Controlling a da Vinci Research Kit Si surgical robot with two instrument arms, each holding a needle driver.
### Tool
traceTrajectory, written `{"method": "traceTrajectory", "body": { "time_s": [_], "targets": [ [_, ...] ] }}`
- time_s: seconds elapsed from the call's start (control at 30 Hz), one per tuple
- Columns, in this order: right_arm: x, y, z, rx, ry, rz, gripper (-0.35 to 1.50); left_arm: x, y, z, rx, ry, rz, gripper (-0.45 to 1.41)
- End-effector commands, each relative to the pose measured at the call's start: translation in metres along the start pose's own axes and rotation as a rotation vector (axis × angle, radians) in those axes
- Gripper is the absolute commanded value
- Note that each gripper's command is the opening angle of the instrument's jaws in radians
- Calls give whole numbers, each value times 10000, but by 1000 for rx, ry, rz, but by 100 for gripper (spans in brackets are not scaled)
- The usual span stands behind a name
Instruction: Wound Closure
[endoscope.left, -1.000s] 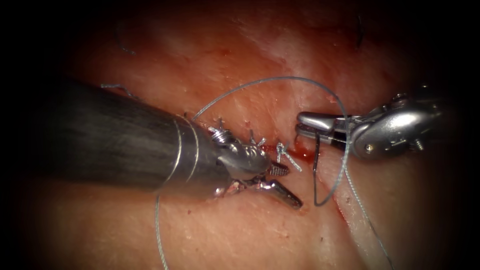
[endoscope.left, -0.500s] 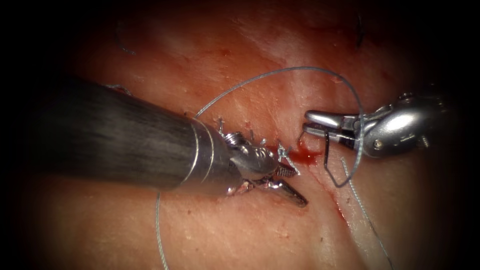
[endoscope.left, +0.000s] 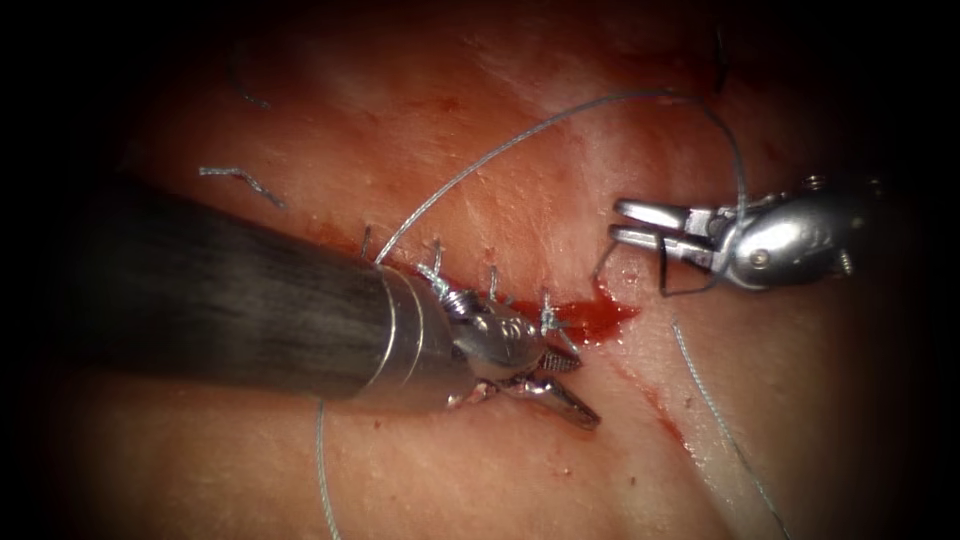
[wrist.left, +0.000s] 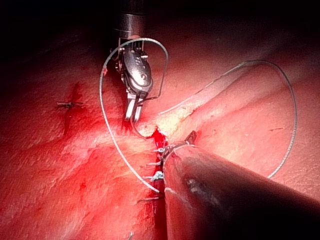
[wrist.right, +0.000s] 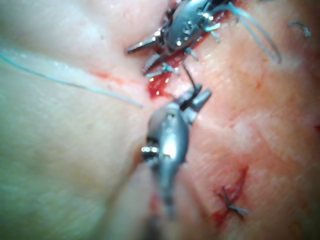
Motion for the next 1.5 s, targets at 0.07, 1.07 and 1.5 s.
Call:
{"method": "traceTrajectory", "body": {
  "time_s": [0.07,1.07,1.5],
  "targets": [
    [-7,4,6,0,-1,30,-35,-1,-3,5,-2,-1,-1,27],
    [-34,40,26,51,11,561,-35,-3,-2,-1,-10,-4,3,25],
    [-41,42,30,63,19,580,-35,-3,-1,-2,-11,-4,3,24]
  ]
}}
